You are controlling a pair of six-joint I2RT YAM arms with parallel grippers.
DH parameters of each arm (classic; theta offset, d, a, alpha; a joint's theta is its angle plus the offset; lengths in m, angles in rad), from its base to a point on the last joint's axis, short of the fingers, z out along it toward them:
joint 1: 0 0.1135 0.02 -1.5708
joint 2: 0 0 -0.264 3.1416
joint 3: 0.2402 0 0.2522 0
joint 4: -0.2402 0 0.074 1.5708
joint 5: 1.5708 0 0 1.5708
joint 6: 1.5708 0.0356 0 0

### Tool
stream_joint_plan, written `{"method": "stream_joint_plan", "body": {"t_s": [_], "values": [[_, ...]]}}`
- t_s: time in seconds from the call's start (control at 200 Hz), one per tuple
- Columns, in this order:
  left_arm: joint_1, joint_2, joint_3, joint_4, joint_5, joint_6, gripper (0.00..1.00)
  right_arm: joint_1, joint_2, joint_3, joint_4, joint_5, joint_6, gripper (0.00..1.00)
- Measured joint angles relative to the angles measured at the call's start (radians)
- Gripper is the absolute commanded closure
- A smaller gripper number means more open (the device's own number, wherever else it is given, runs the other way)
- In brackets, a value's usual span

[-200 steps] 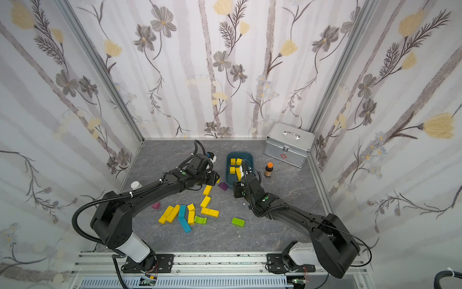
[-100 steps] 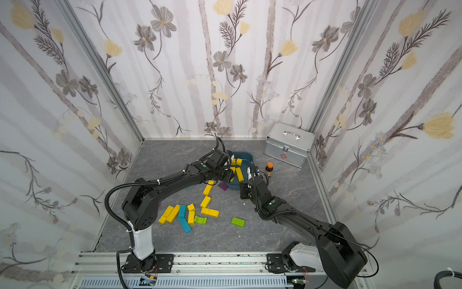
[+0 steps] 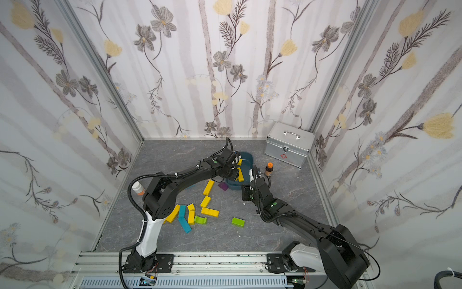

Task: Pick out the yellow building blocks
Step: Pick up the building block from the center of the board, then place the building block in the storage box.

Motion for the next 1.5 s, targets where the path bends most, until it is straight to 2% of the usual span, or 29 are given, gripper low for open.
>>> {"method": "stream_joint_plan", "body": {"t_s": [0.135,0.215,0.48,0.974,1.499], "values": [[0.002,0.021,0.016,-0.01,-0.014,0.002,0.68,-0.001,0.001,0.0,0.005,-0.013,0.0,0.6],[0.002,0.028,0.017,-0.012,-0.023,0.005,0.6,-0.001,0.008,0.0,0.013,-0.024,-0.001,0.6],[0.004,0.053,0.021,-0.011,-0.04,0.004,0.45,-0.001,0.034,0.003,0.02,-0.05,-0.001,0.59],[0.007,0.04,0.029,-0.008,-0.031,-0.005,0.45,-0.001,0.036,0.005,0.039,-0.052,0.0,0.59],[0.012,-0.155,-0.065,0.08,-0.004,-0.023,0.46,0.014,-0.005,0.036,0.029,-0.052,0.029,0.6]]}}
